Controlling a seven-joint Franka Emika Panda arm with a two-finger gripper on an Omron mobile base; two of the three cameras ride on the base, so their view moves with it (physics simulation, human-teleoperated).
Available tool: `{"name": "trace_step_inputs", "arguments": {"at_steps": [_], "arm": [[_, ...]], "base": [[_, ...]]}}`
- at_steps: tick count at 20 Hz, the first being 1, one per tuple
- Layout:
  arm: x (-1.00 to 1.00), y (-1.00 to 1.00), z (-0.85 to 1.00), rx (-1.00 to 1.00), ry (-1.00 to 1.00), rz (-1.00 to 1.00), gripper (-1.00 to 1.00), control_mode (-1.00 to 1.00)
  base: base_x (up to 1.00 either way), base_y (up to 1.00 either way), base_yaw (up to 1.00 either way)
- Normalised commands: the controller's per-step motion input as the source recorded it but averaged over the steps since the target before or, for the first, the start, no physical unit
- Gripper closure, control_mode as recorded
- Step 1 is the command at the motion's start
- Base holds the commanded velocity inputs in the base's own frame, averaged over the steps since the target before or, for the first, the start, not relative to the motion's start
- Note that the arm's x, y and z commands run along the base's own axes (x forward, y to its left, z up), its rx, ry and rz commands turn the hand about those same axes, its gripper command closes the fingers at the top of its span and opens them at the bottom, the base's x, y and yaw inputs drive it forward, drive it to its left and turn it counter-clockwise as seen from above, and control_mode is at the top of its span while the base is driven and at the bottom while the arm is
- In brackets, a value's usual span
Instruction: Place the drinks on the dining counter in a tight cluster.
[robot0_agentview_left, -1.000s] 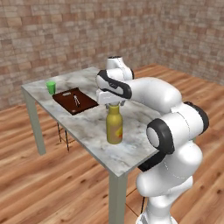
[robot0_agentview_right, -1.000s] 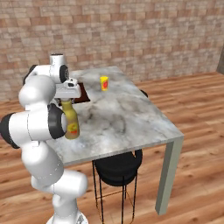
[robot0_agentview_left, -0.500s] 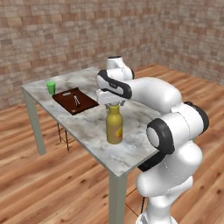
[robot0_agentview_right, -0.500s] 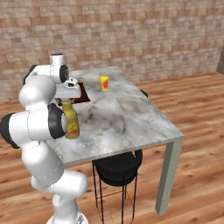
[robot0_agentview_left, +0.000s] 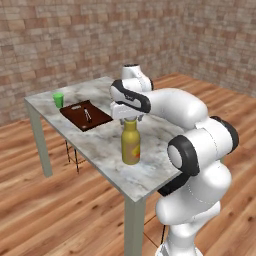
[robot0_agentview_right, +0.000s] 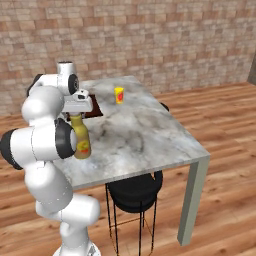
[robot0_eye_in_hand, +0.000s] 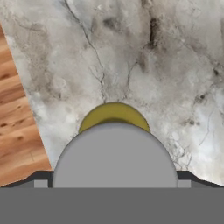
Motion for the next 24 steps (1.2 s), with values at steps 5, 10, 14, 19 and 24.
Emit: {"name": "trace_step_inputs", "arguments": {"at_steps": [5,10,14,19,24], "arm": [[0.0,0.0,0.0,0.0,0.0,0.0,-1.0,-1.0],[-0.03,-0.02,0.17,0.0,0.0,0.0,-1.0,-1.0],[-0.03,-0.12,0.34,0.0,0.0,0.0,-1.0,-1.0],[-0.01,-0.12,0.28,0.0,0.0,0.0,-1.0,-1.0],[-0.3,-0.14,0.12,0.0,0.0,0.0,-1.0,-1.0]], "base": [[0.0,0.0,0.0],[0.0,0.0,0.0],[0.0,0.0,0.0],[0.0,0.0,0.0],[0.0,0.0,0.0]]}}
